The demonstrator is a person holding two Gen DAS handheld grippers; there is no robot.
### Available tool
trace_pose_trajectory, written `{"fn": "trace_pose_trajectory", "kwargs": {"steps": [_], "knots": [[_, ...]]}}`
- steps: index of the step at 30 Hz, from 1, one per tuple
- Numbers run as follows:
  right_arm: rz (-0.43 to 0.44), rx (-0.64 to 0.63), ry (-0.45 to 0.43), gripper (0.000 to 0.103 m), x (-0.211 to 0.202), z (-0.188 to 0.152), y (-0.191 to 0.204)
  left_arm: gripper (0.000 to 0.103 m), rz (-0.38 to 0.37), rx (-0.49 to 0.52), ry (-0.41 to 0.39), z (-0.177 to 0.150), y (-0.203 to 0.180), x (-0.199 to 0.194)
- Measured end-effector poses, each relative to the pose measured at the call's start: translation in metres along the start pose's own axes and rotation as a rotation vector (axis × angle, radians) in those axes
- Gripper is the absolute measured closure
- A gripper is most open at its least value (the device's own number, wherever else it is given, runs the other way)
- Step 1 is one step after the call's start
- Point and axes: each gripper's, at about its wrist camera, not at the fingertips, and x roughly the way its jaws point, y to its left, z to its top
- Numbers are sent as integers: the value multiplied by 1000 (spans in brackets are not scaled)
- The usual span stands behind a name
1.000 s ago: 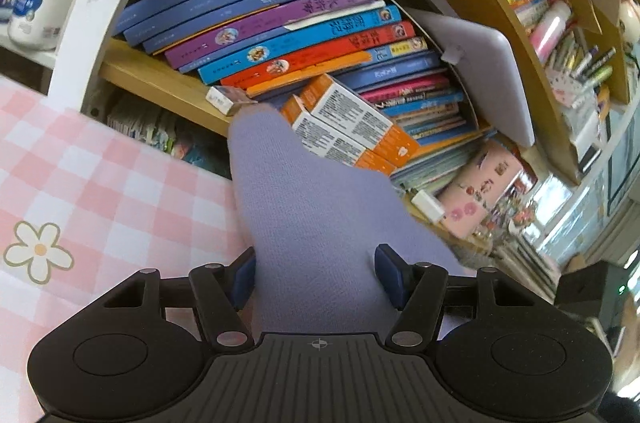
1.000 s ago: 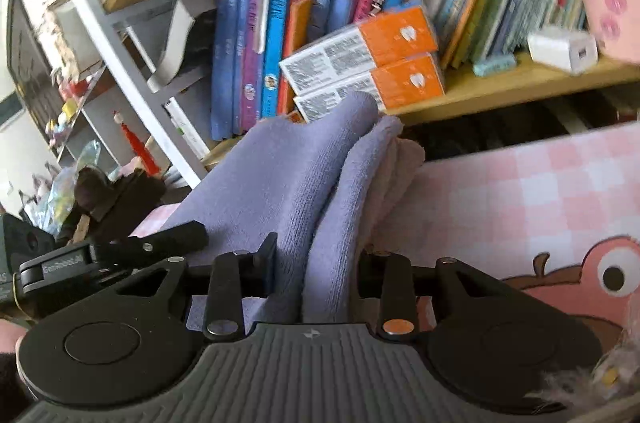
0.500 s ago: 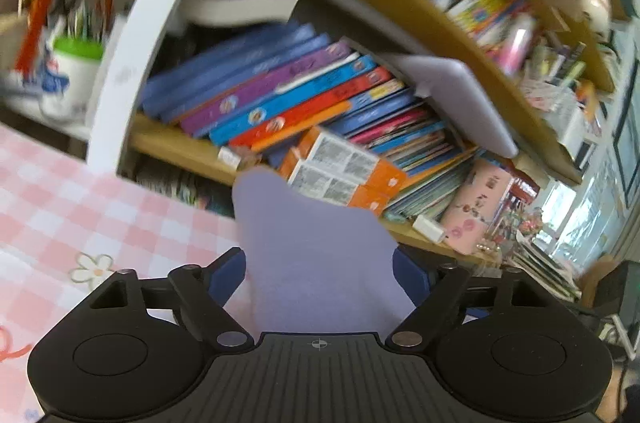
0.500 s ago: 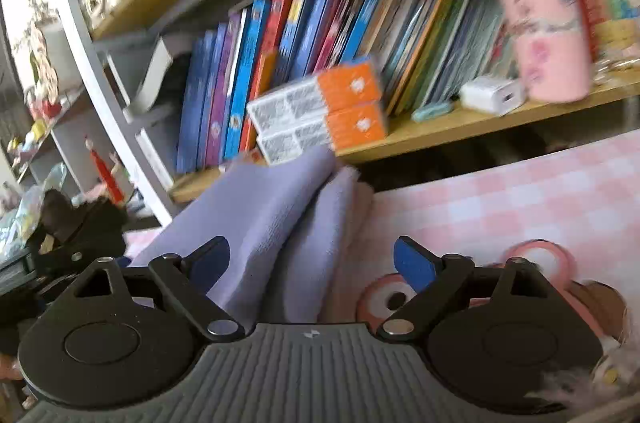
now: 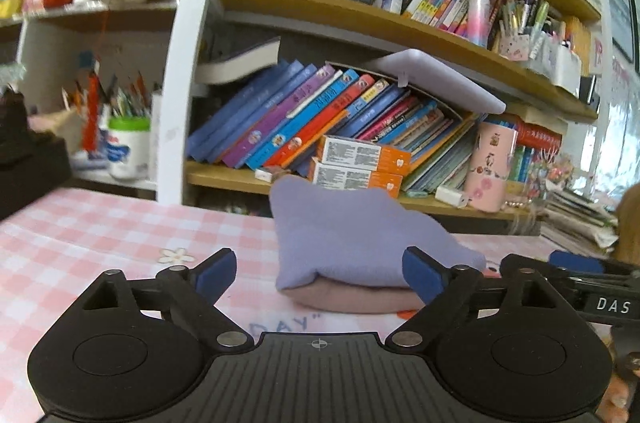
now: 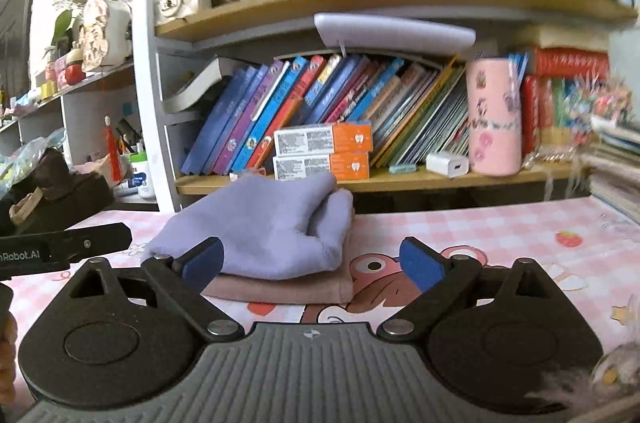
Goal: Fold clothes
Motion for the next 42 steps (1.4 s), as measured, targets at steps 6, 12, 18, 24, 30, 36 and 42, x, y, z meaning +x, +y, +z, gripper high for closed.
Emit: {"fn": "trace_pose_trajectory", "kwargs": {"steps": [6, 12, 18, 24, 30, 36, 42], "knots": [[-59, -21, -35, 0, -23, -6, 6, 9, 21, 93, -16, -8, -17, -21], [-85, -60, -30, 0, -36, -10, 15, 6, 34, 95, -22, -10, -20, -33], [-95, -85, -13, 0, -41, -13, 20, 2, 55, 88, -19, -12, -20, -41], [-107, -83, -14, 0, -41, -13, 19, 0, 72, 97, -7, -12, -21, -40], [-111, -80, 14, 0, -36, -13, 18, 0, 86, 83, 11, -12, -19, -37], [-124, -69, 24, 0, -35, -13, 16, 0, 92, 99, 18, -13, -21, -36], [-128, -76, 31, 0, -33, -12, 17, 0, 88, 118, 19, -13, -24, -36]]}}
